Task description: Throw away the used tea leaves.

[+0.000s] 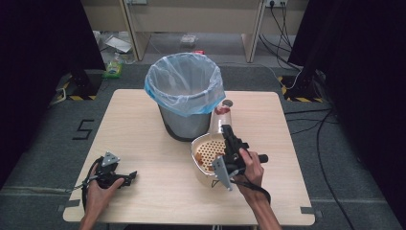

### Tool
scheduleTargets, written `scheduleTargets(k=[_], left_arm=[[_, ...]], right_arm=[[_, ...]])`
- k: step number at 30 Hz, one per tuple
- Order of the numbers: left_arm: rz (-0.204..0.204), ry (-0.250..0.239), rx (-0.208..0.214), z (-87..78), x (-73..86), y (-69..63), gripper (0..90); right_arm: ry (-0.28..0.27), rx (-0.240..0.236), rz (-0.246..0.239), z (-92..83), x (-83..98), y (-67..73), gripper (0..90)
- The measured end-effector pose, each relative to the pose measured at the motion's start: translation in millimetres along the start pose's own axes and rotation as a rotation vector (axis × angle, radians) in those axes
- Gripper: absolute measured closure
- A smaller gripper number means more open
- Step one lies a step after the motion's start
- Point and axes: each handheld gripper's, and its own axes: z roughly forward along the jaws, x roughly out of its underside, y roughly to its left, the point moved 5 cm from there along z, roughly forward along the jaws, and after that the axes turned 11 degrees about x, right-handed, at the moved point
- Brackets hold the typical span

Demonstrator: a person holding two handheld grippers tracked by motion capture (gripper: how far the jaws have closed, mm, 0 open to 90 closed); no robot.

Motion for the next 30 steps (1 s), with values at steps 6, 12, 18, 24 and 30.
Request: scheduleTargets(k=[6,12,18,24,30], left_arm=[[-0.001,0.000,0.000,0.0,0.0,0.0,0.0],[-0.001,0.000,0.000,0.0,0.0,0.0,0.0],[-0.001,0.000,0.001,0.0,0.0,0.0,0.0],[-0.002,0.001,0.002,0.0,0.0,0.1,0.0],[-0.004,0.001,0.003,0.1,0.0,0.2,0.0]], right_arm=[[0.112,-0.082,0.262,9.3,17.9,-14.9,87.4],[0.172,-0.108,0.378,18.8,32.2,-24.1,87.4],[0.233,-0.110,0.503,31.2,50.5,-38.6,87.3],[0.269,-0.124,0.579,48.6,62.2,-56.1,87.3],[0.281,-0.134,0.607,59.6,64.5,-67.2,87.2]])
